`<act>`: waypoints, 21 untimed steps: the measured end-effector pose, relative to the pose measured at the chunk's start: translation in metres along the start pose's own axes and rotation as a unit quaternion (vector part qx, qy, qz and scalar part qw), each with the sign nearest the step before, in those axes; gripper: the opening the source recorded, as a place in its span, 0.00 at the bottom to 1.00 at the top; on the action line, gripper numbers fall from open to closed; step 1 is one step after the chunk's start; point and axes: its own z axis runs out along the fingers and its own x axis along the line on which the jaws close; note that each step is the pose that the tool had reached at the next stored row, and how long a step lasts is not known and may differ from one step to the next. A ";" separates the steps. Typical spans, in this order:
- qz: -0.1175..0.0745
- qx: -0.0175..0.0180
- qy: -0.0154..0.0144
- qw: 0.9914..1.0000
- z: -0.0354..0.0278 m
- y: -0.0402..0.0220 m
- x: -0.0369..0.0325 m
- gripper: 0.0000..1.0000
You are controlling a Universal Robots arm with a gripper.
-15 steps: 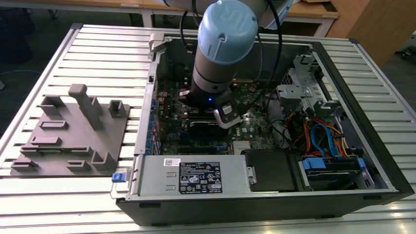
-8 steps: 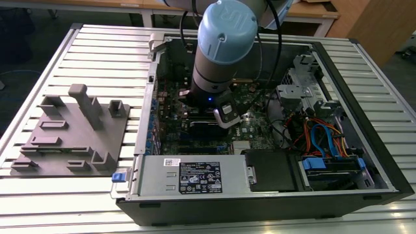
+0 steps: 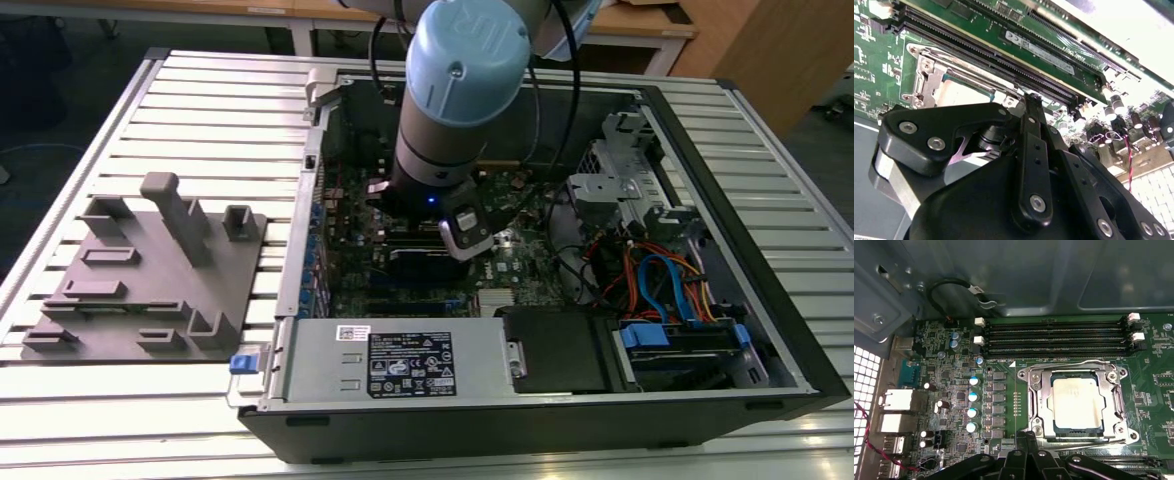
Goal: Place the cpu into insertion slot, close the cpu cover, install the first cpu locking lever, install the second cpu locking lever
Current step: 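Install the second cpu locking lever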
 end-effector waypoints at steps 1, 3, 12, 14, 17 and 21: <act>0.000 0.000 0.000 1.000 0.0002 -0.0001 0.0000 0.11; 0.000 0.000 0.000 1.000 0.0009 -0.0004 -0.0001 0.11; 0.000 -0.003 -0.001 1.000 0.0038 -0.0013 -0.0001 0.11; 0.000 -0.004 0.000 1.000 0.0038 -0.0013 -0.0002 0.11; -0.001 -0.007 0.000 1.000 0.0042 -0.0015 -0.0001 0.11; -0.001 -0.009 0.000 1.000 0.0048 -0.0016 -0.0002 0.11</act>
